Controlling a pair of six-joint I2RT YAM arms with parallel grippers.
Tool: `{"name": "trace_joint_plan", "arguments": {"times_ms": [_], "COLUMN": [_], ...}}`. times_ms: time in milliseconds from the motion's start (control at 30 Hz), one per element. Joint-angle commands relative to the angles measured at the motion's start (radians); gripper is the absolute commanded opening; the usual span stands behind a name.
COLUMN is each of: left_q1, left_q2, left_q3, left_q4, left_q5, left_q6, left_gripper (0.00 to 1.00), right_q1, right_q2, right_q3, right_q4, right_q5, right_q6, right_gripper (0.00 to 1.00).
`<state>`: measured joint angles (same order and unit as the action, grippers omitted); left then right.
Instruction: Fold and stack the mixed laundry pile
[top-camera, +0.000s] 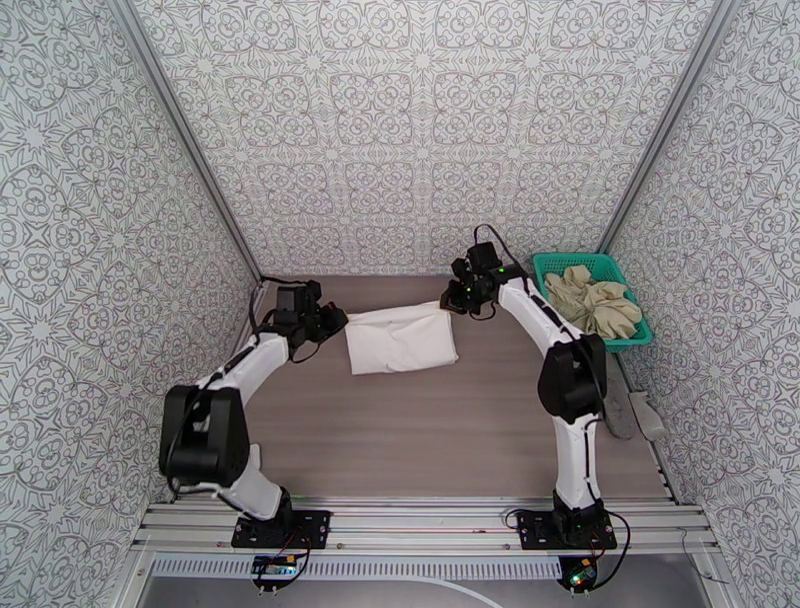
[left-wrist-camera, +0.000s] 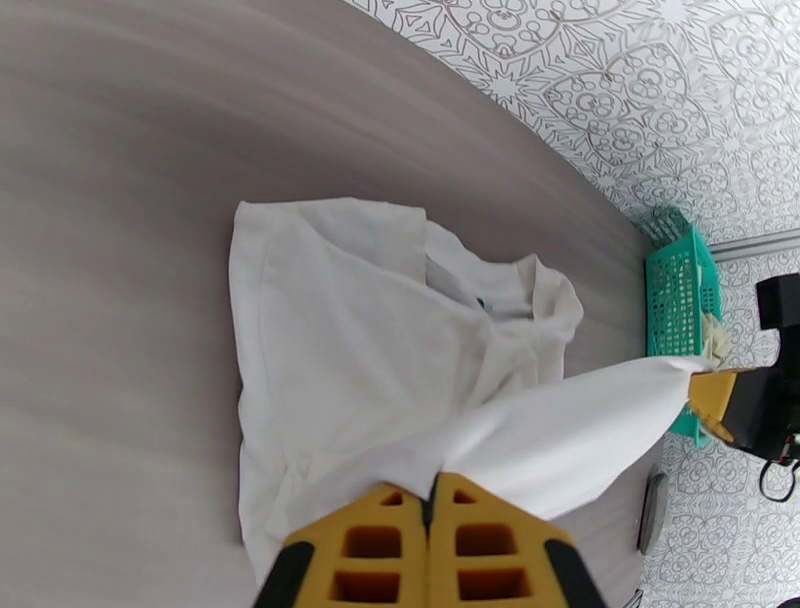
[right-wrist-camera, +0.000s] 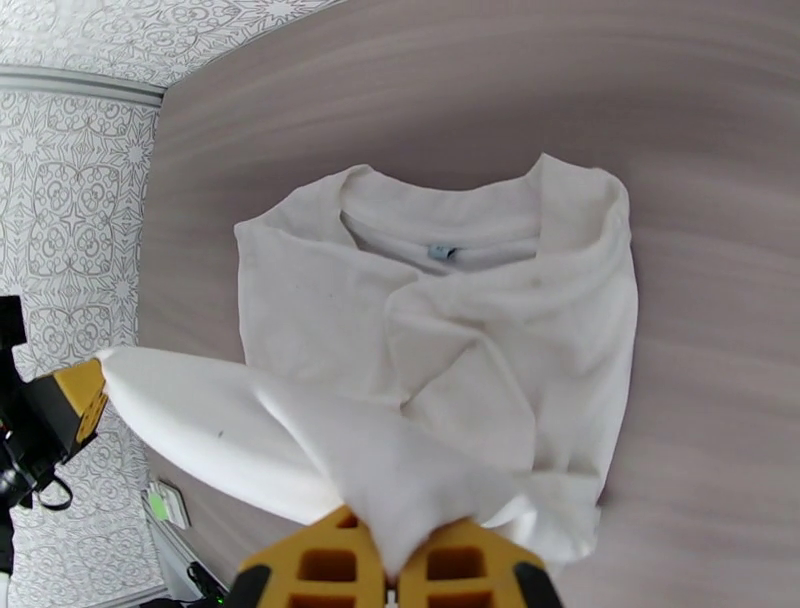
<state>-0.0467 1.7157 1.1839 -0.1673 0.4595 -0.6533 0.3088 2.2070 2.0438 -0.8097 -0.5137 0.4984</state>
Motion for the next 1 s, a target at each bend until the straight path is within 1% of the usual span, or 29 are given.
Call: {"name": "trace_joint_plan", "arguments": {"times_ms": [0,167,267,300,333,367,400,433,500,567,600,633,700,767,800,867,933,967], "left_q1": [0.034,0.047,0.061,0.064,0.066,0.067,0.072,0.076,0.088,0.098,0.101,0.104,0.108,0.104,0.098,0.076,0.035,0.009], "left_q2": [0.085,0.216,0.289,0.321,0.351,0.383,0.410,0.430,0.464,0.476,0.473,0.463,0.413,0.330,0.282,0.208,0.165,0.157], "left_q3": [0.071,0.143,0.167,0.183,0.200,0.213,0.214,0.211,0.214,0.220,0.221,0.220,0.190,0.136,0.107,0.065,0.033,0.024], "left_q4": [0.080,0.169,0.255,0.278,0.291,0.318,0.361,0.412,0.481,0.527,0.539,0.543,0.545,0.511,0.482,0.421,0.374,0.349], "left_q5": [0.035,0.068,0.075,0.081,0.088,0.098,0.101,0.100,0.108,0.108,0.108,0.108,0.102,0.075,0.065,0.063,0.062,0.061], "left_q6": [-0.003,-0.035,-0.067,-0.073,-0.080,-0.090,-0.108,-0.129,-0.166,-0.184,-0.187,-0.187,-0.179,-0.147,-0.127,-0.090,-0.065,-0.054], "left_gripper": [0.00,0.00,0.00,0.04,0.12,0.26,0.32,0.33,0.37,0.46,0.48,0.48,0.48,0.43,0.40,0.39,0.39,0.38], "right_q1": [-0.042,-0.064,-0.078,-0.081,-0.084,-0.086,-0.089,-0.091,-0.097,-0.107,-0.113,-0.116,-0.118,-0.116,-0.114,-0.106,-0.085,-0.068], "right_q2": [0.074,0.184,0.241,0.260,0.275,0.292,0.305,0.321,0.342,0.349,0.339,0.317,0.236,0.129,0.078,-0.006,-0.054,-0.065], "right_q3": [0.066,0.144,0.147,0.146,0.146,0.147,0.147,0.147,0.155,0.166,0.160,0.140,0.071,-0.051,-0.119,-0.230,-0.309,-0.335], "right_q4": [0.083,0.148,0.236,0.271,0.300,0.335,0.369,0.408,0.453,0.468,0.468,0.468,0.450,0.480,0.499,0.540,0.574,0.595], "right_q5": [-0.088,-0.127,-0.159,-0.171,-0.177,-0.187,-0.199,-0.201,-0.210,-0.224,-0.228,-0.229,-0.182,-0.130,-0.106,-0.079,-0.066,-0.078], "right_q6": [0.044,0.060,0.090,0.098,0.105,0.114,0.118,0.120,0.126,0.130,0.128,0.117,0.068,0.042,0.039,0.045,0.067,0.078], "right_gripper": [0.01,0.06,0.07,0.10,0.16,0.25,0.32,0.38,0.43,0.47,0.49,0.51,0.53,0.55,0.54,0.52,0.49,0.46]}}
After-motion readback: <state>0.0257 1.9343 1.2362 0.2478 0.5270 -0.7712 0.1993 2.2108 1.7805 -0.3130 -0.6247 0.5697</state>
